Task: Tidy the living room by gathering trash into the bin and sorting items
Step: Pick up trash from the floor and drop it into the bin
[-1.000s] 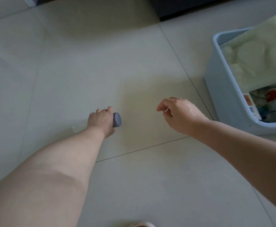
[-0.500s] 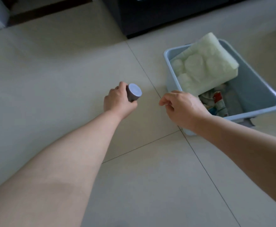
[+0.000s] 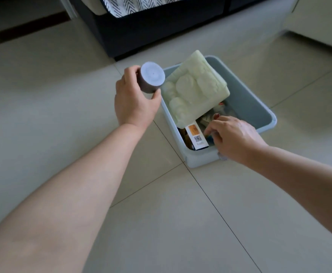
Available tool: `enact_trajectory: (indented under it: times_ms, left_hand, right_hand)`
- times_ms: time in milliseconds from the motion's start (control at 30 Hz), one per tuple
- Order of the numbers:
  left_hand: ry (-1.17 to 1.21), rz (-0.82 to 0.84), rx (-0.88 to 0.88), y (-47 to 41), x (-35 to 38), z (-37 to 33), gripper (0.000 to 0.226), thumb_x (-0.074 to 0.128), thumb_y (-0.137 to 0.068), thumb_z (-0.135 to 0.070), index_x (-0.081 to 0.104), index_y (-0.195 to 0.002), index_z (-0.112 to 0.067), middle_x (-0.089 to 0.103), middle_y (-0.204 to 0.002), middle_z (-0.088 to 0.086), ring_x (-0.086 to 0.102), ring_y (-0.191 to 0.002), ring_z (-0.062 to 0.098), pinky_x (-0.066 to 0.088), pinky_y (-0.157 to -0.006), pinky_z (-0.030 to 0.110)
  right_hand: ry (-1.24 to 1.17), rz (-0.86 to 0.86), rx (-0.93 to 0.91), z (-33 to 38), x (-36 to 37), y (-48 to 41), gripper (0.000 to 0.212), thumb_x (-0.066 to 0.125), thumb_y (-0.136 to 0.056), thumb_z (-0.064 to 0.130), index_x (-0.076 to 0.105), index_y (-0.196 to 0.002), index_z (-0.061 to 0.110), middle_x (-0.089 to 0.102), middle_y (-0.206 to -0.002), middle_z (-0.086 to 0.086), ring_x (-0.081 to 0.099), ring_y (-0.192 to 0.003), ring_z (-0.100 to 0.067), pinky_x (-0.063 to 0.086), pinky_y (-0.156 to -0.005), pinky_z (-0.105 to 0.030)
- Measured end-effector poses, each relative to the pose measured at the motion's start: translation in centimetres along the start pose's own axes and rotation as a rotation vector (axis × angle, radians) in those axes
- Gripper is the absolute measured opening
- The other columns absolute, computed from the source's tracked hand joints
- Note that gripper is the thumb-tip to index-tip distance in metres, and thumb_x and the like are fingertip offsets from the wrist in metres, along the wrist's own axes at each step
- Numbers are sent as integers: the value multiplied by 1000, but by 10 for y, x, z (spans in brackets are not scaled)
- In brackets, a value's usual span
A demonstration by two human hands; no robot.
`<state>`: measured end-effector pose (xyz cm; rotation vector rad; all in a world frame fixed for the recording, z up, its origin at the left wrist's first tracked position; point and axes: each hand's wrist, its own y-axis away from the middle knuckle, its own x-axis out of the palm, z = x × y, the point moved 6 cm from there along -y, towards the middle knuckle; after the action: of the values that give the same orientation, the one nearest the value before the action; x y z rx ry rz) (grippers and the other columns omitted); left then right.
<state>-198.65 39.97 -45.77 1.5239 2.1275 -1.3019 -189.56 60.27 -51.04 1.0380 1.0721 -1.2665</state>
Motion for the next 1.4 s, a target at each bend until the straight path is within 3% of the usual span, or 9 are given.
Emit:
enact_trajectory:
  times_ms: [167, 233, 367, 667, 867, 933, 1200, 1300, 1400]
  left_hand:
    - [152, -54, 75, 2, 6, -31, 56, 72, -72, -34, 52, -119, -11, 58, -115, -7, 54, -101, 15, 34, -73, 9]
    - [199, -72, 127, 3, 7, -44, 56, 73, -71, -33, 54, -118, -9, 59, -115, -4, 54, -101, 16, 35, -77, 5]
    - [315, -82, 178, 2, 11, -60, 57, 74, -70, -33, 54, -116, -6, 60, -116, 2, 57, -102, 19, 50, -85, 25]
    - [533, 182, 21, 17, 49, -68, 55, 76, -74, -30, 47, -114, -6, 56, -102, -8, 58, -92, 10, 56, -78, 34]
    - [779, 94, 22, 23, 46, -84, 49, 73, -75, -24, 43, -109, -6, 53, -99, -6, 54, -89, 16, 55, -69, 52]
    - [840, 60, 59, 24, 44, -93, 47, 71, -76, -22, 41, -107, -6, 53, -97, -6, 54, -87, 18, 53, -65, 51]
    - [600, 270, 45, 40, 71, -100, 50, 73, -76, -23, 47, -116, -7, 53, -93, -18, 53, -75, -5, 46, -72, 15]
    - [525, 315, -7, 40, 73, -99, 52, 71, -76, -30, 47, -121, -19, 57, -95, -20, 58, -75, -4, 54, -75, 24]
    - [410, 370, -46, 39, 77, -96, 51, 71, -74, -38, 46, -116, -25, 61, -96, -15, 65, -80, 10, 57, -74, 36]
  right_hand:
    - [62, 27, 84, -19, 2, 4, 33, 66, -80, 20, 61, -111, 32, 62, -111, 9, 53, -107, -18, 39, -83, -33]
    - [71, 6, 123, -27, 0, 5, 33, 64, -80, 18, 60, -110, 32, 63, -112, 9, 53, -107, -18, 39, -84, -36]
    - [63, -57, 179, -40, -1, 6, 28, 44, -93, 19, 61, -108, 35, 65, -110, 10, 53, -104, -18, 35, -80, -36]
    - [-8, -70, 241, -44, 5, 2, 31, 40, -94, 18, 62, -108, 33, 65, -109, 9, 55, -104, -19, 33, -81, -34]
    - [-28, -106, 272, -50, 4, 4, 31, 38, -94, 17, 59, -112, 30, 65, -110, 7, 56, -103, -20, 34, -81, -34]
    - [-28, -115, 298, -54, 2, 4, 30, 40, -93, 15, 57, -114, 28, 65, -109, 5, 55, -103, -22, 33, -81, -35]
    - [-25, -125, 329, -66, -2, 10, 21, 45, -83, 8, 52, -88, 28, 64, -97, 5, 51, -97, -21, 30, -86, -33]
    - [-24, -127, 317, -67, -3, 11, 23, 45, -82, 8, 56, -90, 26, 63, -96, 4, 53, -96, -22, 31, -85, -33]
    - [-18, -122, 308, -67, -2, 11, 23, 44, -83, 8, 57, -89, 26, 64, -93, 4, 55, -92, -22, 31, -84, -33]
